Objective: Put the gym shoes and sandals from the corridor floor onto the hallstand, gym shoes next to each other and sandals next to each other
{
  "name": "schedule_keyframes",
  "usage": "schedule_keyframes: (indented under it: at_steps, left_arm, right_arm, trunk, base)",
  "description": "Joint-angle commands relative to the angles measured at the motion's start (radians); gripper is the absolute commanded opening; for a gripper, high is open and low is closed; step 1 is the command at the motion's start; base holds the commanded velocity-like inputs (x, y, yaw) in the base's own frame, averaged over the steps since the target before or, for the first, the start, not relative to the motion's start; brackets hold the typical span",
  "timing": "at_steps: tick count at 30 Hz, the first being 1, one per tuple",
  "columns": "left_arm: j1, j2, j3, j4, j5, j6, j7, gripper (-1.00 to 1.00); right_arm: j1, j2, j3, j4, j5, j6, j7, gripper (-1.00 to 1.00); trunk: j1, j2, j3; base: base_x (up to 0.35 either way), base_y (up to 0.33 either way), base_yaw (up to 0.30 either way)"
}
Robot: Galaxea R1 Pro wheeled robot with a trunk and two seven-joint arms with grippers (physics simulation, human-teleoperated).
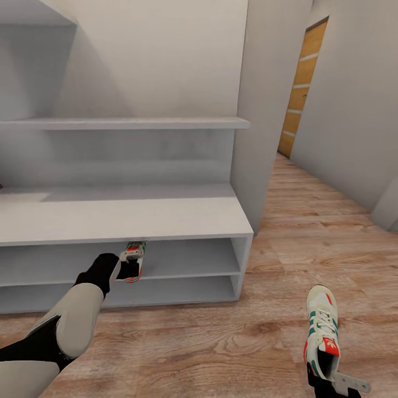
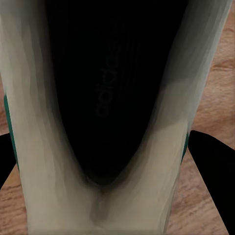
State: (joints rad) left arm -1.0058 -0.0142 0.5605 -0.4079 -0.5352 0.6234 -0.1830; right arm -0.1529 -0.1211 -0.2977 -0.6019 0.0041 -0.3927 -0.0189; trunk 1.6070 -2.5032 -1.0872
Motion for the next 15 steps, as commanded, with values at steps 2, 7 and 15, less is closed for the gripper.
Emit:
schedule_keyframes:
  at_steps: [2,7,15]
  left_arm:
    - [-0.001,-0.001,0.008,-0.003,-0.011,0.003,-0.01,-1.0]
    - [-0.001,0.001,0.007,-0.003,-0.01,0.001,-0.01,-1.0]
    - [-0.001,0.001,0.007,-0.002,-0.009,0.002,-0.01,-1.0]
  right_arm:
    - [0.0,0.0,0.0,0.001,0.001,-0.003,-0.003,-1.0]
    - [0.0,-0.001,0.0,0.001,0.001,-0.003,-0.003,-1.0]
    - [0.0,-0.001,0.0,-0.001,0.001,-0.003,-0.003,-1.0]
  trunk:
    - [0.0,0.0,-0.001]
    - [0.0,0.0,-0.001]
    - [0.003,-0.002,-0.038]
  base:
    - [0.0,0.0,0.003]
    - [0.0,0.0,0.001]
    - [0.0,0.0,0.0]
